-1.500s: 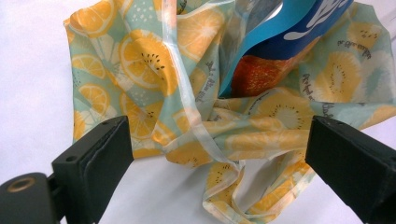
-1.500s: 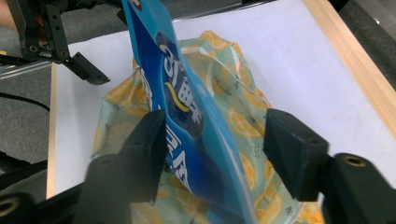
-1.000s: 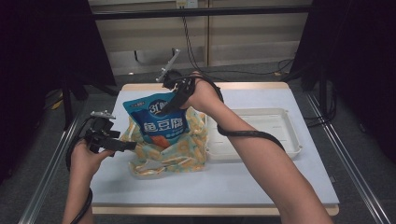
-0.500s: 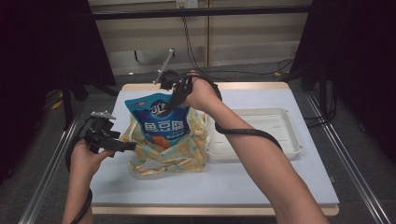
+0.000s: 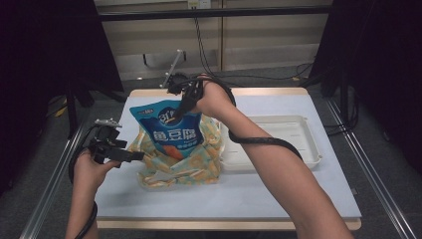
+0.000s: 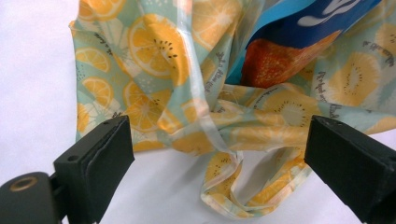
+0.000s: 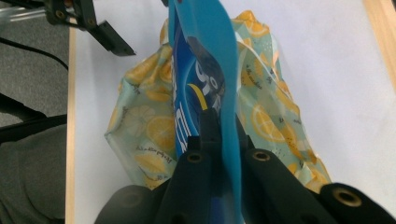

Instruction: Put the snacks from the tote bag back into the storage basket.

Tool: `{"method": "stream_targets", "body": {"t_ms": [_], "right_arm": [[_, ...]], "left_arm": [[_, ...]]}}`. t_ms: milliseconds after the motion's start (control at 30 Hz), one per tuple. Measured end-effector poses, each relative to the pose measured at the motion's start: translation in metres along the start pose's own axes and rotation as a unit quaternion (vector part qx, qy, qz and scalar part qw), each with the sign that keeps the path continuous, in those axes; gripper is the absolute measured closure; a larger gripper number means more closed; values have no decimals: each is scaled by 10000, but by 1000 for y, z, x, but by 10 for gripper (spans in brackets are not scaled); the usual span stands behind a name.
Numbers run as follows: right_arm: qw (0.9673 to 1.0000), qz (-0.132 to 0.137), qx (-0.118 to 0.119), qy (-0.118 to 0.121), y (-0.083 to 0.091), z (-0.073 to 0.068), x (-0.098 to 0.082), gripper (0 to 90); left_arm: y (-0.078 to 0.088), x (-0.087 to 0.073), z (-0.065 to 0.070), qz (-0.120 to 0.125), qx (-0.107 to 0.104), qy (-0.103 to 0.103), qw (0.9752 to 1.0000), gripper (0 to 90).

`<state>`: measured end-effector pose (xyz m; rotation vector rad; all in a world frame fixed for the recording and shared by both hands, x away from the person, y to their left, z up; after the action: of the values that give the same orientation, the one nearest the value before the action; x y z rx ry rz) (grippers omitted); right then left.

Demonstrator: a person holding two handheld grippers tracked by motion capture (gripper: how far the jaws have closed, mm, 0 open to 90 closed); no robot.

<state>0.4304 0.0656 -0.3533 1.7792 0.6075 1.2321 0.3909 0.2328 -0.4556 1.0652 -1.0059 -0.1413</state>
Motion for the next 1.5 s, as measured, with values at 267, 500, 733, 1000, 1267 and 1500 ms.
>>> {"method": "stream_targets", "body": {"t_ms": [267, 500, 733, 1000, 1267, 1500], "right_arm": [[9999, 124, 64, -54, 20, -6, 9, 900], [9991, 377, 134, -126, 44, -12, 20, 900], [9984, 541, 160, -88, 68, -16, 29, 900], [9982, 591, 63, -92, 105, -18, 34, 900], [9973, 723, 6, -116, 134, -11, 15, 900], [9969, 728, -154, -259, 159, 2, -23, 900]], "left_arm": [[-3, 0, 2, -44, -64, -38, 10000, 79], [-4, 0, 4, -39, -119, -21, 9999, 79], [-6, -2, 3, -90, -124, -59, 9999, 78], [-10, -3, 5, -141, -170, -10, 9998, 78], [-9, -2, 4, -137, -165, -53, 9998, 78], [-10, 4, 8, -93, -171, -49, 9998, 78]]}}
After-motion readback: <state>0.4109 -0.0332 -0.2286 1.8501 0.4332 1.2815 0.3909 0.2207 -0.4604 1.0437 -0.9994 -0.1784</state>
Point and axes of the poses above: each handheld gripper's, and its own axes: y roughly backward along the jaws, x roughly out of its top, z roughly to its right, the point moved 10 cm from there along -y, roughly forward along the jaws, and after that the axes turned 9 degrees about -y, right-handed, at the moved point
